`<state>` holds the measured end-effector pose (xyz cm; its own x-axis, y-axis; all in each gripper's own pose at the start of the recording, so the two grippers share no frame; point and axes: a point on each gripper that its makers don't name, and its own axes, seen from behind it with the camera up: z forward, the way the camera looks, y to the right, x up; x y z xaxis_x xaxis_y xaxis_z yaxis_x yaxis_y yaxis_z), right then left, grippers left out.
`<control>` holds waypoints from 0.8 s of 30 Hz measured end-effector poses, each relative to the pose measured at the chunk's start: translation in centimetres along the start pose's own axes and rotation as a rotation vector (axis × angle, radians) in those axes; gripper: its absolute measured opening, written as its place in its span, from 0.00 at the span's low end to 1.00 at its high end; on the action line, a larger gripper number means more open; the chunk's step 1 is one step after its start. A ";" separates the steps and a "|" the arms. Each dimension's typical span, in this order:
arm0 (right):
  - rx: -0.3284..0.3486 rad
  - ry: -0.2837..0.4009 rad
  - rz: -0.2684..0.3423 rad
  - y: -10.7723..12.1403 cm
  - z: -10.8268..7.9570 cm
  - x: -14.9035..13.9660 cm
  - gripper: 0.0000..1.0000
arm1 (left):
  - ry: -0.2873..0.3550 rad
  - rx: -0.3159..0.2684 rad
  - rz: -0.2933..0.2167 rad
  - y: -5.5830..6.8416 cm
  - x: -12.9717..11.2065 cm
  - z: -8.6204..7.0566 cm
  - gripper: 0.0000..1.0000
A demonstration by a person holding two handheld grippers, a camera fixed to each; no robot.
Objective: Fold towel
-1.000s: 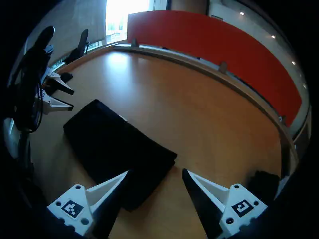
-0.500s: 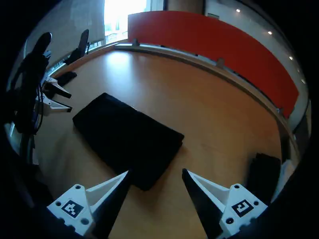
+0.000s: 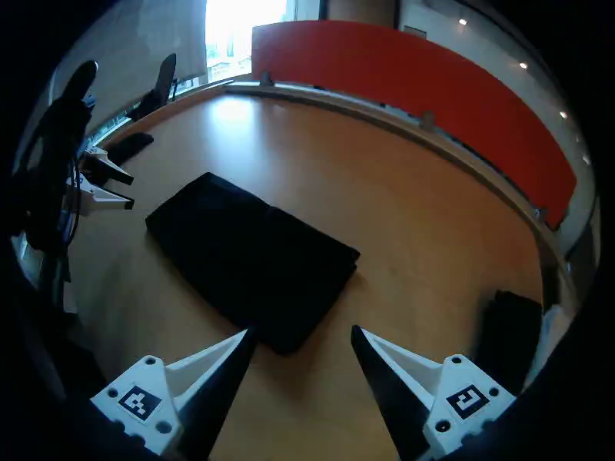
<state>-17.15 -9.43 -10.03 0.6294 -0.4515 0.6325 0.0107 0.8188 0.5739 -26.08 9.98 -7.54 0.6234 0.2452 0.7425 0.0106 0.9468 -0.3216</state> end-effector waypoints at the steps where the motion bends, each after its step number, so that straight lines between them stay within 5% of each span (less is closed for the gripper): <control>1: 0.005 0.000 -0.005 -0.1 0.0 0.0 0.95 | 0.001 0.003 -0.004 -0.1 -0.1 -0.2 0.92; 18: 0.083 -0.031 -0.111 -1.1 0.8 -0.6 0.92 | 0.005 0.071 -0.075 -2.4 -2.6 -3.5 0.92; 24: 0.111 -0.057 -0.132 -1.2 1.4 -1.4 0.78 | -0.001 0.091 -0.098 -2.8 -3.8 -4.5 0.92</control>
<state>-19.12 -10.29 -10.92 0.5829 -0.5742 0.5749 0.0022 0.7086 0.7056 -24.95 5.49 -12.12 0.6224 0.1502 0.7682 0.0006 0.9813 -0.1924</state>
